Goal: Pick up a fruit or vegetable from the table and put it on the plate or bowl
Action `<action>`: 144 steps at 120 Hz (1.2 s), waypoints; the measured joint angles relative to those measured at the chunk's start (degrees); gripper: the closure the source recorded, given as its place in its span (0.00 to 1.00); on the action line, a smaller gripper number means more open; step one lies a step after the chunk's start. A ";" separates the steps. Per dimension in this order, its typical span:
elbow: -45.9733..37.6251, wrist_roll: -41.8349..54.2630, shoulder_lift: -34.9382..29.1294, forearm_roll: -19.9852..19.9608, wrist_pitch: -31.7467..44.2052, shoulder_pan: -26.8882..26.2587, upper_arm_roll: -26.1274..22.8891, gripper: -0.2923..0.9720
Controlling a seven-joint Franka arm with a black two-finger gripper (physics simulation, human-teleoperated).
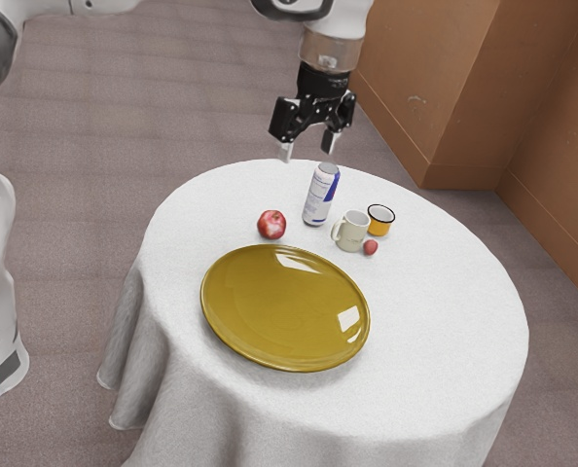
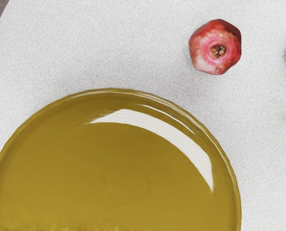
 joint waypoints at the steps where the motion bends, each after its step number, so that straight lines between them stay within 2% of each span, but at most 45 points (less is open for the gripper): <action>1: -0.01 -0.33 -0.02 0.00 -0.02 -0.04 0.03 0.23; 29: -0.63 -7.92 -1.16 -1.71 -3.13 -3.26 0.09 0.23; 42: -0.31 -9.74 -0.98 -1.41 -5.39 -4.17 -1.80 0.23; 53: -0.42 -5.20 -1.04 3.59 -4.00 -4.23 0.00 0.23; 65: -0.41 2.51 -0.53 6.13 -2.74 -3.89 3.78 0.23; 76: -7.79 8.78 -4.60 7.19 -0.04 -3.67 6.87 0.23; 84: -14.49 12.77 -8.42 7.70 2.99 -3.19 7.37 0.23; 104: -22.79 21.00 -11.22 8.08 9.24 -2.96 7.41 0.23; 144: -30.87 31.99 -11.04 6.75 18.57 -2.07 7.41 0.23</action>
